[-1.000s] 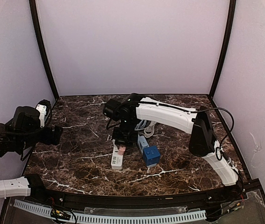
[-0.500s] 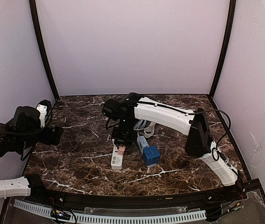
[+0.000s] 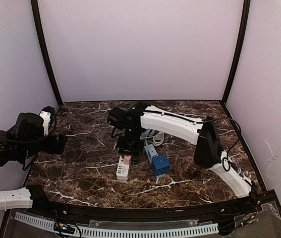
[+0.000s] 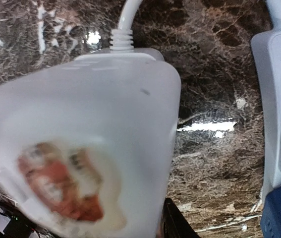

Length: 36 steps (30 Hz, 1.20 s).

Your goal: Insert the plug

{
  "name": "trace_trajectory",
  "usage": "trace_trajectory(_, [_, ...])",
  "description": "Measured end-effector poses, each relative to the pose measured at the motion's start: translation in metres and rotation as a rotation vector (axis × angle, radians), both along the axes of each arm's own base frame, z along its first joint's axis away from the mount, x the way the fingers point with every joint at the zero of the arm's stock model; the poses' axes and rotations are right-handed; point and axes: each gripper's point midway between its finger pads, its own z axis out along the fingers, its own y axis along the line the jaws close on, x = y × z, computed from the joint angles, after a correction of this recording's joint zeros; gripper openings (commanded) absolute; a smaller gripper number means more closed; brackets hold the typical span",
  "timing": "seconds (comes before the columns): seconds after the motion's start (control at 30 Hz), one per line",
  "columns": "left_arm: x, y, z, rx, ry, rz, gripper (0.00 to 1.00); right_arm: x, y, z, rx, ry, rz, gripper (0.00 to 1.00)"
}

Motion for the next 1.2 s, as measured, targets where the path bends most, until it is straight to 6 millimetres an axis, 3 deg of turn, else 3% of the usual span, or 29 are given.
trace_trajectory(0.17, [0.0,0.0,0.0,0.0,0.0,0.0,0.99,0.001,0.001,-0.028,-0.028,0.004,0.005,0.44])
trace_trajectory(0.43, [0.0,0.0,0.0,0.001,0.001,0.001,0.99,0.004,0.004,-0.026,-0.003,-0.019,0.006,0.56])
trace_trajectory(0.6, [0.0,0.0,0.0,0.001,0.0,0.001,0.99,0.01,0.013,-0.012,0.05,-0.054,0.012,0.62])
trace_trajectory(0.8, [0.0,0.0,0.0,0.001,0.0,0.001,0.99,0.016,0.024,0.021,0.147,-0.111,0.014,0.59])
trace_trajectory(0.97, [0.0,0.001,0.0,0.002,-0.001,0.003,0.99,0.014,0.018,0.043,0.18,-0.138,0.012,0.53])
trace_trajectory(1.2, [0.0,0.001,0.0,0.003,-0.002,0.005,0.99,0.005,0.0,0.044,0.158,-0.134,0.016,0.42])
